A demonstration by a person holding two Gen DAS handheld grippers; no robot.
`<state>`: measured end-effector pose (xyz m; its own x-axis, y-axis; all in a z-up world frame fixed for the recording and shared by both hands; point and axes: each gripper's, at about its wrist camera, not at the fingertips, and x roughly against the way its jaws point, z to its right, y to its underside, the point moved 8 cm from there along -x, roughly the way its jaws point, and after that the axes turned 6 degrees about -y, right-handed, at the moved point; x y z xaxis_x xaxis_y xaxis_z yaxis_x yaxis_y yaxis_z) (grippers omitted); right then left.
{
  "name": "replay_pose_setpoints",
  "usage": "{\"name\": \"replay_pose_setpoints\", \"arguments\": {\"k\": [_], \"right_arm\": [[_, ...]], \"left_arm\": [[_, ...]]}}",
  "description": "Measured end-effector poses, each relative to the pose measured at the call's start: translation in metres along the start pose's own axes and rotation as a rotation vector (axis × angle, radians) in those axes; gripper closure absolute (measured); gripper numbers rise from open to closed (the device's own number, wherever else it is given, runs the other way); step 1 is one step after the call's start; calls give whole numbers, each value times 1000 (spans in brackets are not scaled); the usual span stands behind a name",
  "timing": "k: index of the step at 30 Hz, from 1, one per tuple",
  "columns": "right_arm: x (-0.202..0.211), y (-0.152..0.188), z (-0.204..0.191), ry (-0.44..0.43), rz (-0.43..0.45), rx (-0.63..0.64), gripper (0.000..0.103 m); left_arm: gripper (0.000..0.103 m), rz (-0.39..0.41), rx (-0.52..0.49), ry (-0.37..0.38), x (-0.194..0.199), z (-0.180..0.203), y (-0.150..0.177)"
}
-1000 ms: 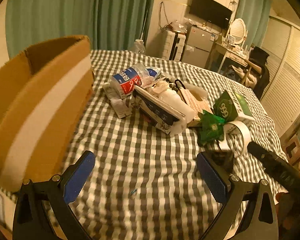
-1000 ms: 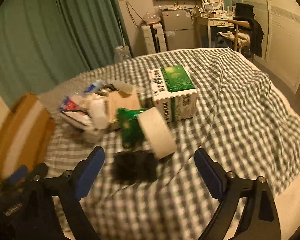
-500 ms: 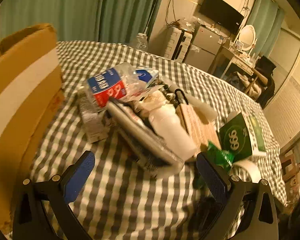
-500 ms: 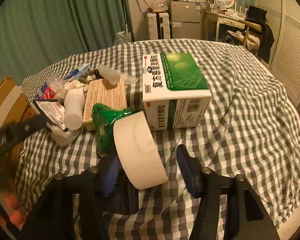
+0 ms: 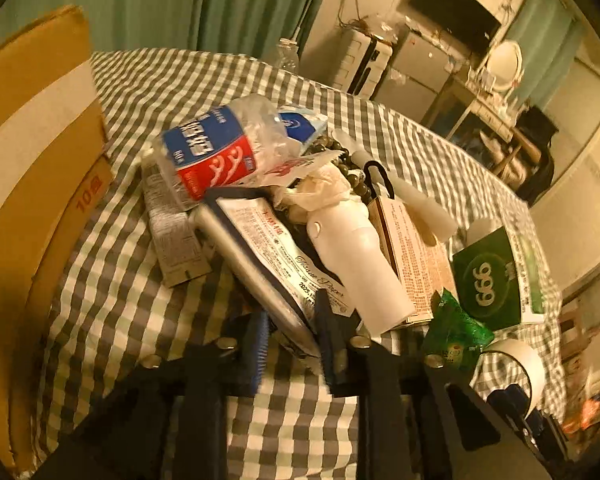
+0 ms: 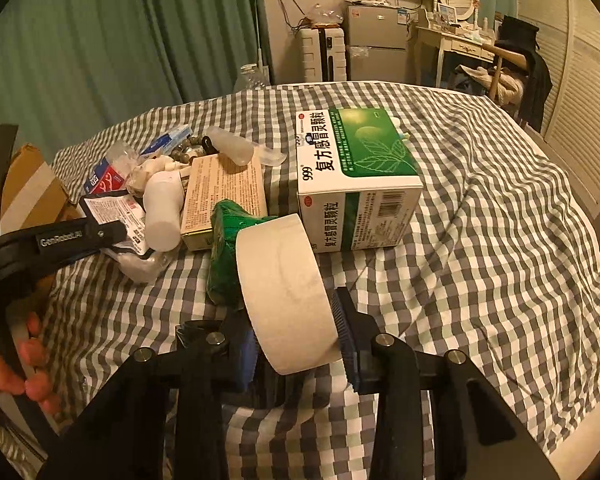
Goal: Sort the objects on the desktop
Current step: 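Grasp the black-and-white packet with the left tool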
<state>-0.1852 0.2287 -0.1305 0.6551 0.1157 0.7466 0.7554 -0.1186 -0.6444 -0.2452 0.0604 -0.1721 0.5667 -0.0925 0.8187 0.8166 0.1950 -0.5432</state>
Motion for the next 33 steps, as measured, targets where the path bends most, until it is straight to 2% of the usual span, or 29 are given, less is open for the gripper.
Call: {"name": "replay_pose_setpoints", "arguments": {"k": [7,12,17,20,22,24,26,32,33], "right_arm": [[21,-1,2,-5,44,-2,70],[35,2,1,2,57,-14,70],[54,0,-2,-9,96,-27,71],[58,1,-6,-19,100,-21,74],[57,5,-8,-34,90,-16,77],[53,7,-6,-36,79,-16,77],[47,9,-4,-51,61,-29,77],[31,15,0,-95,14,-53,77],[29,16,1,-94,12,-54,77]], "left_arm": [[86,41,-45,26,37,-10,6],[86,40,-66,44,66,-23,19],[86,1,-64,64,79,-33,43],[84,-22,-75,46,69,-27,50],[67,-31,-69,18,61,-27,48],[25,-15,-39,11,58,-27,41],[20,-6,-28,18,54,-24,36],[20,-78,-24,24,9,-10,30],[40,-91,-32,28,2,-7,32]]}}
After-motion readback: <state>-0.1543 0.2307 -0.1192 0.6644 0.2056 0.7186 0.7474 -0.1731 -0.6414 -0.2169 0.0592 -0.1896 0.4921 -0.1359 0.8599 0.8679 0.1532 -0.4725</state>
